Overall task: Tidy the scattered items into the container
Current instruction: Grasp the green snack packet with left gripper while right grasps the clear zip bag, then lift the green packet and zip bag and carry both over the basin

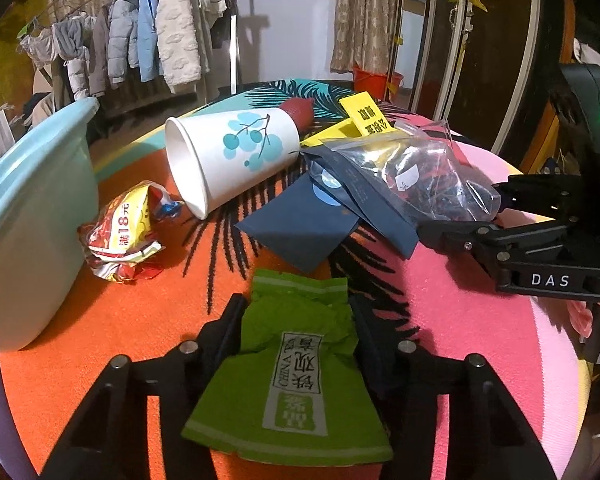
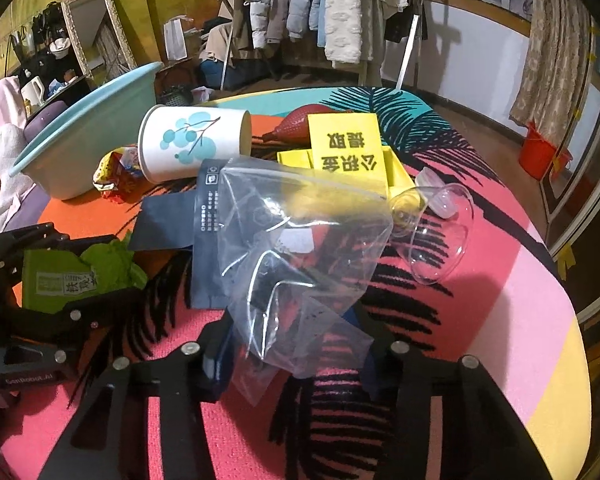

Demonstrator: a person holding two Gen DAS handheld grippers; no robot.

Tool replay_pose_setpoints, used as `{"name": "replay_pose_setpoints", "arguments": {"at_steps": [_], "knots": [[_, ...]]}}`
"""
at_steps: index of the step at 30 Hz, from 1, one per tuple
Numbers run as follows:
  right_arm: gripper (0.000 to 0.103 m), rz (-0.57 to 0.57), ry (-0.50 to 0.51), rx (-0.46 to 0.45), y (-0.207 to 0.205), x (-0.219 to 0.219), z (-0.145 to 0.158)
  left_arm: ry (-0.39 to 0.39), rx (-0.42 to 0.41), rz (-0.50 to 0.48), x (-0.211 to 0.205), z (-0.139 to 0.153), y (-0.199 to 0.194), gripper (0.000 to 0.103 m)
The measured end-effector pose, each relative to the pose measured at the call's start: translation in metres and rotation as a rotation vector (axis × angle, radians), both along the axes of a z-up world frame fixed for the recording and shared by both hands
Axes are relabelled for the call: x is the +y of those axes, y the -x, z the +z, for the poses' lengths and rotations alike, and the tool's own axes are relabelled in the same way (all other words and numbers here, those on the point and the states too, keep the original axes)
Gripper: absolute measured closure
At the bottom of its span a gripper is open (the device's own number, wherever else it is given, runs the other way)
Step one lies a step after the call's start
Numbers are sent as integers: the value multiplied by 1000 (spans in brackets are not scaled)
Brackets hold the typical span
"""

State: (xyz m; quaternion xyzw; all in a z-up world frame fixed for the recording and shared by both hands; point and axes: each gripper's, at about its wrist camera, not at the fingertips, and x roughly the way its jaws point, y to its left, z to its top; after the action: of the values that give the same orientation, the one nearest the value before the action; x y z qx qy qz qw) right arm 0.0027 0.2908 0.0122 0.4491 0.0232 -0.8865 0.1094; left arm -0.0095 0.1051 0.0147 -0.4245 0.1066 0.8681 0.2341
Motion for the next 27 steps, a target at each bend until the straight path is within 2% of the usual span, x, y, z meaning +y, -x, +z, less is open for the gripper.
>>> {"name": "replay_pose_setpoints", "arguments": {"at_steps": [4, 7, 19, 27], "knots": [[62, -6, 13, -2, 1, 3, 1, -1, 19, 0, -2, 3, -3, 47], [66, -8, 10, -3, 1, 4, 1, 2, 40, -1, -2, 7, -6, 47], [72, -17, 22, 3, 0, 4, 3, -2, 78, 0, -1, 16, -15, 47], [73, -14, 42, 36, -10, 3, 20, -28, 108, 8, -8, 34, -23, 47]]}}
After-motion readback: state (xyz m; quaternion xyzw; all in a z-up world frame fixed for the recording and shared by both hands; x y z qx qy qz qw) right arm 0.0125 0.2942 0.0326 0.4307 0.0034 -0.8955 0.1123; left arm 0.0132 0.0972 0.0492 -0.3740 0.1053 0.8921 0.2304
